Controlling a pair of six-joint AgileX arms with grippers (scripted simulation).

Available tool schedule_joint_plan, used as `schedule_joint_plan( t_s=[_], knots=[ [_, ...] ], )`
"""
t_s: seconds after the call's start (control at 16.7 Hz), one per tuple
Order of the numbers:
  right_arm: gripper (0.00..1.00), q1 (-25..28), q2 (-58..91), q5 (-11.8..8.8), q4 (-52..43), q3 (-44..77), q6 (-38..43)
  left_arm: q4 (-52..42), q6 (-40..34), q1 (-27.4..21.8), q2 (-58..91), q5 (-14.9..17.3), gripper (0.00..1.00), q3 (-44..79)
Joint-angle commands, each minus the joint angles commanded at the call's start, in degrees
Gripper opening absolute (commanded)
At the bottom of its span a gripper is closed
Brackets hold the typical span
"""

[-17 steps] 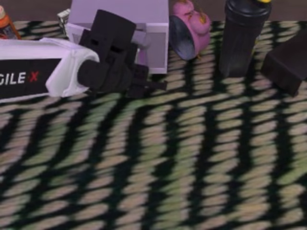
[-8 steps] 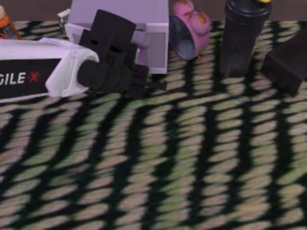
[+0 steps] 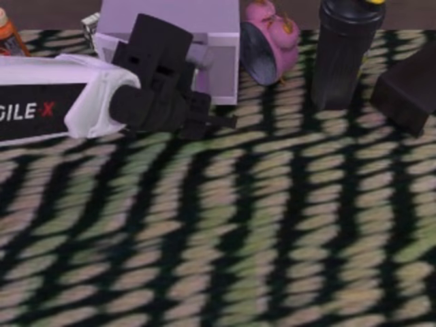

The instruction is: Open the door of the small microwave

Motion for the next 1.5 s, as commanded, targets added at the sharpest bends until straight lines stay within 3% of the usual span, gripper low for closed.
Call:
schedule_joint_plan(
  t_s=[0.42, 1.5],
  knots=[
    [1.0, 0.0, 0.0, 0.0, 0.0, 0.0, 0.0, 0.7, 3.0, 1.4, -1.6, 1.8, 0.0, -2.2],
    [1.0, 0.0, 0.0, 0.0, 0.0, 0.0, 0.0, 0.7, 3.0, 1.4, -1.6, 1.8, 0.0, -2.2]
  ],
)
